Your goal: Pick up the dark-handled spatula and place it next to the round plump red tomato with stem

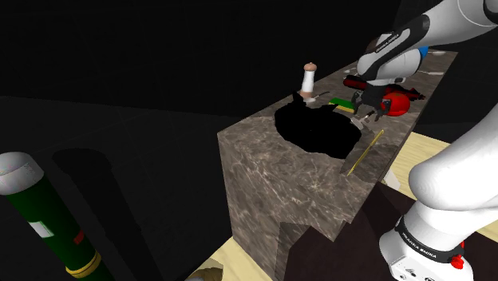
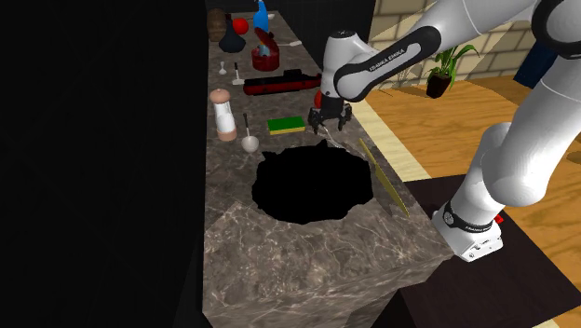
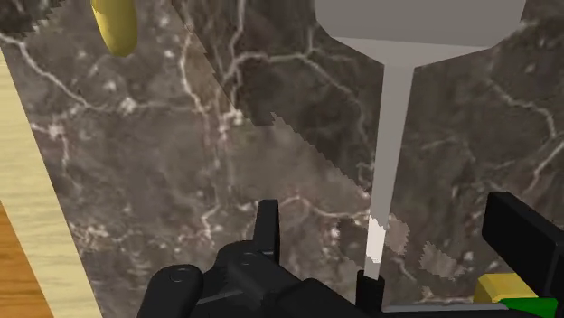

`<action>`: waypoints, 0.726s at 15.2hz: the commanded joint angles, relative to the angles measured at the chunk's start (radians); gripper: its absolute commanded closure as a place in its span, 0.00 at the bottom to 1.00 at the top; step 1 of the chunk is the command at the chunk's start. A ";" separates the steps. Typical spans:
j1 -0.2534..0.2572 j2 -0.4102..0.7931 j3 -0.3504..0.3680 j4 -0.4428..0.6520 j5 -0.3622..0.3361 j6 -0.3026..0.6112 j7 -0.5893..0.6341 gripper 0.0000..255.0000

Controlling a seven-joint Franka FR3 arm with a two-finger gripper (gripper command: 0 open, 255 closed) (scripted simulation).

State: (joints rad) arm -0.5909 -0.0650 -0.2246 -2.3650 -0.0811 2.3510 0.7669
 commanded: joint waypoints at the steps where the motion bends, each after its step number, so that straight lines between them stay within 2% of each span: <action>1: 0.001 -0.033 0.002 0.023 -0.005 -0.055 0.004 0.00; 3: 0.002 -0.068 0.006 0.049 -0.011 -0.117 0.008 0.00; 11: 0.002 -0.068 0.006 0.049 -0.011 -0.117 0.008 0.00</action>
